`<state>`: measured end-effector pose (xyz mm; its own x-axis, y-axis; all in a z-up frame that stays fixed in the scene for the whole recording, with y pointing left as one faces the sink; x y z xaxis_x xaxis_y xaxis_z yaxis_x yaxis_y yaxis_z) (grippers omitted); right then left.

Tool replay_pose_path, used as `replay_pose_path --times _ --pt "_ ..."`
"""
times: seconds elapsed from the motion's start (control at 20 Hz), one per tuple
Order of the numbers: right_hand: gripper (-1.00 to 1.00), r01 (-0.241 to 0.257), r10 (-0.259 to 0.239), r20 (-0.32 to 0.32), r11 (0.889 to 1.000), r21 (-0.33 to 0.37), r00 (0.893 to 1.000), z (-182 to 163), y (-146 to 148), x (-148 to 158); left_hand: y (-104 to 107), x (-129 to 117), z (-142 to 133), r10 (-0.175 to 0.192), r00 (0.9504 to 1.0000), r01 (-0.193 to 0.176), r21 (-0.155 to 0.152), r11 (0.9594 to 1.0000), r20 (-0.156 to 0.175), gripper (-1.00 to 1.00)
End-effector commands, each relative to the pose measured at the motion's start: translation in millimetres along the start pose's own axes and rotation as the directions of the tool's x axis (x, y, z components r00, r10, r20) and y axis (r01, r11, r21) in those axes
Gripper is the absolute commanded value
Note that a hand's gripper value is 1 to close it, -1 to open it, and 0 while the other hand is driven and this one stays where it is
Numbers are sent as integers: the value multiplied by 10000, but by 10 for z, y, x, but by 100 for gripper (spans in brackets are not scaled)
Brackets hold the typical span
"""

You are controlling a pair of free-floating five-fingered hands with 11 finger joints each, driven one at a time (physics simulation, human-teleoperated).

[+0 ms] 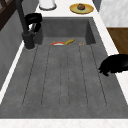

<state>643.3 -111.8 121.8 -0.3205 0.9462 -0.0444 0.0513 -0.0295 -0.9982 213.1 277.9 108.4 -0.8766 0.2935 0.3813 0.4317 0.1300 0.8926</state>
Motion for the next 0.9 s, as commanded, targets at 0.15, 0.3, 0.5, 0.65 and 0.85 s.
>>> replay_pose_path --times 0.15,0.3,0.5,0.65,0.85 --pt "100 575 -597 -688 9978 -328 9958 68 247 -69 0 0 0 0 10000 0 0 10000 0 0" --pt "100 662 -695 -658 9965 -513 9954 79 276 -94 0 0 0 0 10000 0 0 10000 0 0" --pt "100 655 -685 -241 9919 -1087 9974 215 306 -138 0 0 0 0 10000 0 0 10000 0 0" --pt "100 578 -634 -279 9840 -1684 9976 258 339 -111 0 0 0 0 10000 0 0 10000 0 0" --pt "100 362 -453 -337 9717 -2335 9984 302 386 -90 0 0 0 0 10000 0 0 10000 0 0"
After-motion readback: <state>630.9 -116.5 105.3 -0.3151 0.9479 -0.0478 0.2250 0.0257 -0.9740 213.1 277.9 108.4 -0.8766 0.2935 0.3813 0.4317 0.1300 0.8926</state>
